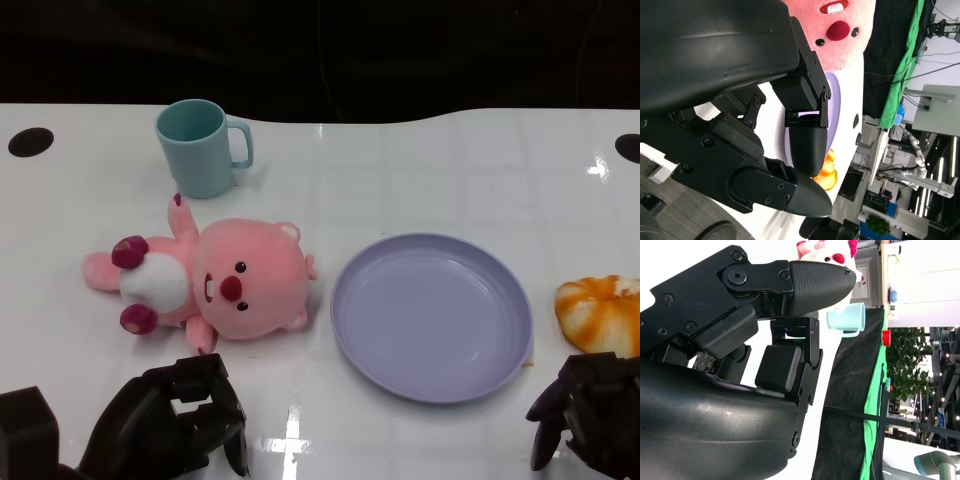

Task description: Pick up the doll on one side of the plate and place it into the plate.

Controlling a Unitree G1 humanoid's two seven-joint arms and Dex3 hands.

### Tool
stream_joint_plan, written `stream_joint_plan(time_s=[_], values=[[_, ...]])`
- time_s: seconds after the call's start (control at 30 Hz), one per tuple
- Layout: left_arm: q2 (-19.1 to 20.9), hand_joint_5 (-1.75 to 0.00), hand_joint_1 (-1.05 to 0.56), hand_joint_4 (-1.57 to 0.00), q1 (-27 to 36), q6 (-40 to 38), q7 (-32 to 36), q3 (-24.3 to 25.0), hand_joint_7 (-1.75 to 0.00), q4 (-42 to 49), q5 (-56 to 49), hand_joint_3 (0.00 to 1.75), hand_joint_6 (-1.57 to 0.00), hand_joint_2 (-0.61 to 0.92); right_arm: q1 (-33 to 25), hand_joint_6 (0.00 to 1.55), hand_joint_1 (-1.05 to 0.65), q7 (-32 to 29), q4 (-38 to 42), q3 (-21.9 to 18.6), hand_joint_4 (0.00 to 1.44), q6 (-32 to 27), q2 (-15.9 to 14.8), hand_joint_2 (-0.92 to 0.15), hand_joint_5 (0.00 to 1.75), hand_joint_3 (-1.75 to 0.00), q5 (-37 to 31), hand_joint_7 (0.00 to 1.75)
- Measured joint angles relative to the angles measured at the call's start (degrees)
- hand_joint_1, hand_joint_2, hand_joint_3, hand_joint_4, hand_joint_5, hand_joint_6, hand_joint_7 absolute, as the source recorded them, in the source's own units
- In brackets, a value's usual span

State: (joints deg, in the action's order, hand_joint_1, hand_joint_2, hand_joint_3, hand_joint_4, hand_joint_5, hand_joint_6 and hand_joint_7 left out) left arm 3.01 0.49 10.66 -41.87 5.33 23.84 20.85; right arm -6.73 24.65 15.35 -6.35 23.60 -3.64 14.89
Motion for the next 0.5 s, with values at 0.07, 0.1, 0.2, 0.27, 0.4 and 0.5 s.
stream_joint_plan(time_s=[0.07, 0.1, 0.2, 0.27, 0.4, 0.5], values=[[0.0, -1.55, -0.85, -0.95, 0.0, 0.0, 0.0, 0.0, -1.16, 0.0, 0.0, 0.2, -0.99, 0.76, 0.0, 1.34, -0.99, 0.0, 0.0, 0.0, 1.35, 0.0, 0.0, -0.68, 1.12, -0.66, 0.0, 0.73], [0.0, -1.55, -0.85, -0.95, 0.0, 0.0, 0.0, 0.0, -1.16, 0.0, 0.0, 0.2, -0.99, 0.76, 0.0, 1.34, -0.99, 0.0, 0.0, 0.0, 1.34, 0.0, 0.0, -0.68, 1.12, -0.66, 0.0, 0.73], [0.0, -1.55, -0.85, -0.95, 0.0, 0.0, 0.0, 0.0, -1.15, 0.0, 0.0, 0.2, -0.99, 0.76, 0.0, 1.34, -1.0, 0.0, 0.0, 0.0, 1.34, 0.0, 0.0, -0.69, 1.12, -0.65, 0.0, 0.73], [0.0, -1.56, -0.86, -0.95, 0.0, 0.0, 0.0, 0.0, -1.15, 0.0, 0.0, 0.2, -0.99, 0.77, 0.0, 1.34, -1.0, 0.0, 0.0, 0.0, 1.34, 0.0, 0.0, -0.69, 1.12, -0.65, 0.0, 0.73], [0.0, -1.55, -0.86, -0.95, 0.0, 0.0, 0.0, 0.0, -1.15, 0.0, 0.0, 0.19, -0.99, 0.77, 0.0, 1.34, -1.0, 0.0, 0.0, 0.0, 1.34, 0.0, 0.0, -0.69, 1.13, -0.64, 0.0, 0.72], [0.0, -1.56, -0.86, -0.95, 0.0, 0.0, 0.0, 0.0, -1.15, 0.0, 0.0, 0.19, -0.99, 0.77, 0.0, 1.33, -0.99, 0.0, 0.0, 0.0, 1.34, 0.0, 0.0, -0.7, 1.13, -0.63, 0.0, 0.72]])
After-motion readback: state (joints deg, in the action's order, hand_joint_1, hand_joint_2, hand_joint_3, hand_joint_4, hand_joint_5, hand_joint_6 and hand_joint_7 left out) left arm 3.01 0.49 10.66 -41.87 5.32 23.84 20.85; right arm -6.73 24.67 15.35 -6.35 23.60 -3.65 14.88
